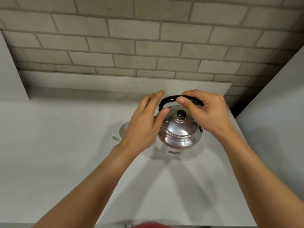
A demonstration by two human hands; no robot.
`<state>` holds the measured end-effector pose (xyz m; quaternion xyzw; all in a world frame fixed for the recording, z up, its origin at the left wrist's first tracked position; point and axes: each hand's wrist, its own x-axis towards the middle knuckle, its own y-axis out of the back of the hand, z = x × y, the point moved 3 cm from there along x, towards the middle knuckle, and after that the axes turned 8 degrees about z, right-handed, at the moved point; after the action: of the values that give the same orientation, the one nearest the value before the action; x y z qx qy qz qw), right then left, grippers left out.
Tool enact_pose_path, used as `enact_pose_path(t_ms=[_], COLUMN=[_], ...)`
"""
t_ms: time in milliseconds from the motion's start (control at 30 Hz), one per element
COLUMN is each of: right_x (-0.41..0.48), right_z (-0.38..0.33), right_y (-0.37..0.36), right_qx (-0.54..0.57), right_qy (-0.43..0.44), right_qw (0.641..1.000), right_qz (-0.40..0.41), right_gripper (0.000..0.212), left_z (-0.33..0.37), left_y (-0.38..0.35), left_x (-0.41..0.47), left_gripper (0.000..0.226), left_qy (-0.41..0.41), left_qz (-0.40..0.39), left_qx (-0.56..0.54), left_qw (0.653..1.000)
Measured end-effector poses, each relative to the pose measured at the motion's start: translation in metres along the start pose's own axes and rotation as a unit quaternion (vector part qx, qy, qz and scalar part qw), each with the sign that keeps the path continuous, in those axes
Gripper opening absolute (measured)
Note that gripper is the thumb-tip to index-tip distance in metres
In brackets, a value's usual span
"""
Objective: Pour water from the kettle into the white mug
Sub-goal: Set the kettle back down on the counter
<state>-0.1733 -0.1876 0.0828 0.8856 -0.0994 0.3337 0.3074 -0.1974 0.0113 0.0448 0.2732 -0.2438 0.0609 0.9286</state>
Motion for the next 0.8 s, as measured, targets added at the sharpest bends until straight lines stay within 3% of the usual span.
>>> enact_pose_path(t_ms=[200, 400, 533, 700, 800], right_x=[-0.011, -0.009, 0.003, 0.032, 0.053], right_z=[0.018, 0.042, 0.068, 0.099, 0.118], right_y=[0.002, -0.002, -0.008, -0.018, -0.034], right_qx=[0.027, -0.005, -0.054, -0.168, -0.158], right_qy=[-0.023, -0.039, -0.045, -0.033, -0.039], right_qw=[0.999, 0.996, 0.985, 0.969, 0.967], right_qz=[0.000, -0.086, -0.161, -0.179, -0.194], right_gripper=[0.023, 0.033, 0.048, 0.053, 0.043], left_z=[0.009, 0.000, -0.014, -0.038, -0.059], left_y=[-0.011, -0.024, -0.031, -0.040, -0.052], left_x=[0.010, 0.023, 0.046, 0.087, 0.113], left_gripper=[0.046, 0.038, 0.037, 0.036, 0.035], left_qy=[-0.039, -0.044, -0.035, -0.046, -0.044], left_qz=[-0.041, -0.015, -0.002, 0.016, 0.013], left_qx=[0.015, 0.022, 0.041, 0.067, 0.078], left_qw=[0.998, 0.999, 0.999, 0.997, 0.996])
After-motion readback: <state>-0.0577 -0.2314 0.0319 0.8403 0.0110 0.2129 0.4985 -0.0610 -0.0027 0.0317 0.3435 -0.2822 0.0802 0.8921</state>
